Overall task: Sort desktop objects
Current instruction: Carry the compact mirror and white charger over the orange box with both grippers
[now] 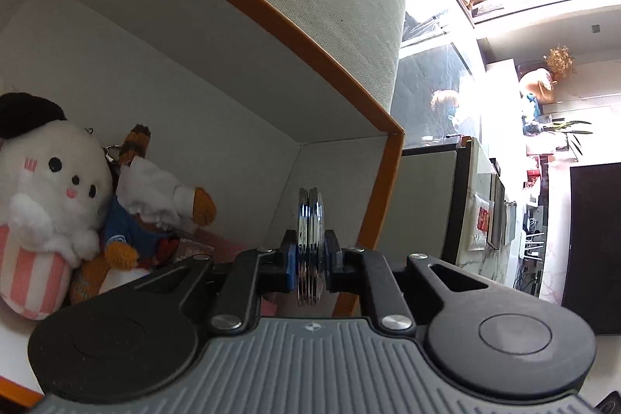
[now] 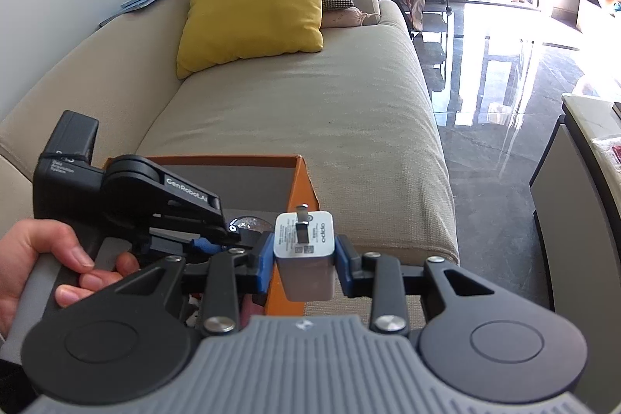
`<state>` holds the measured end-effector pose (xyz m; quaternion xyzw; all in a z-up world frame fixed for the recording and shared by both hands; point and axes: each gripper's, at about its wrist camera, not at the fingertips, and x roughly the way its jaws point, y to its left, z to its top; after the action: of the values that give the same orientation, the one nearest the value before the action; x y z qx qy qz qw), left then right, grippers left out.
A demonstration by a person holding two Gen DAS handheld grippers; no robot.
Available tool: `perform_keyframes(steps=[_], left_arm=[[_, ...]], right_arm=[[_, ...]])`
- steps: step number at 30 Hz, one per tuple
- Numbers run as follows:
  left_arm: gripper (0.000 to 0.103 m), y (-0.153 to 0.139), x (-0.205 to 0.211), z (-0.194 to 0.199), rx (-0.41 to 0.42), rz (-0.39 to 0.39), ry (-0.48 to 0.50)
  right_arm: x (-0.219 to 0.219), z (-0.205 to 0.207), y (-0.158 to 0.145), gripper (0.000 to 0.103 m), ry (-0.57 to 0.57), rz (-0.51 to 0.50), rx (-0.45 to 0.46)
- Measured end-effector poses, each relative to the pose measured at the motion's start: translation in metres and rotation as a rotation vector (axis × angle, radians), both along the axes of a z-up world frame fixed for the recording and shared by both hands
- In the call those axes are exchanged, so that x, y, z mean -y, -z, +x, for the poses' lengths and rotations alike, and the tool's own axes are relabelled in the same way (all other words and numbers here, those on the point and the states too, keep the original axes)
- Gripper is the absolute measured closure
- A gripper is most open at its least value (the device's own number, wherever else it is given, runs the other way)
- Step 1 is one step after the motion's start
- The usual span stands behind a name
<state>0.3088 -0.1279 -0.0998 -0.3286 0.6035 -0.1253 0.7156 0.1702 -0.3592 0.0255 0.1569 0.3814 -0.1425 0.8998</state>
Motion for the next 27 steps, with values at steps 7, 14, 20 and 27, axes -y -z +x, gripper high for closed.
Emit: perform_keyframes(steps=[7, 14, 20, 27], left_arm=[[0.089, -0.004, 0.014, -0.018, 0.029, 0.08, 0.044], [0.089, -0.017, 0.032, -0.035, 0.124, 0.194, 0.14], [0.089, -0.033, 0.043, -0.048, 0.188, 0.288, 0.241], [0.088, -0.039, 0.038, -0.058, 0.206, 0.377, 0.286]], right_arm=[[-0.003, -0.004, 0.001, 0.068, -0.007, 0.016, 0.011], [-0.004, -0.008, 0.0, 0.068, -0.012, 0.02, 0.012], [-0.008, -0.014, 0.001, 0.068, -0.023, 0.025, 0.012], [-0.009, -0.018, -0.001, 0.068, -0.031, 0.036, 0.023]])
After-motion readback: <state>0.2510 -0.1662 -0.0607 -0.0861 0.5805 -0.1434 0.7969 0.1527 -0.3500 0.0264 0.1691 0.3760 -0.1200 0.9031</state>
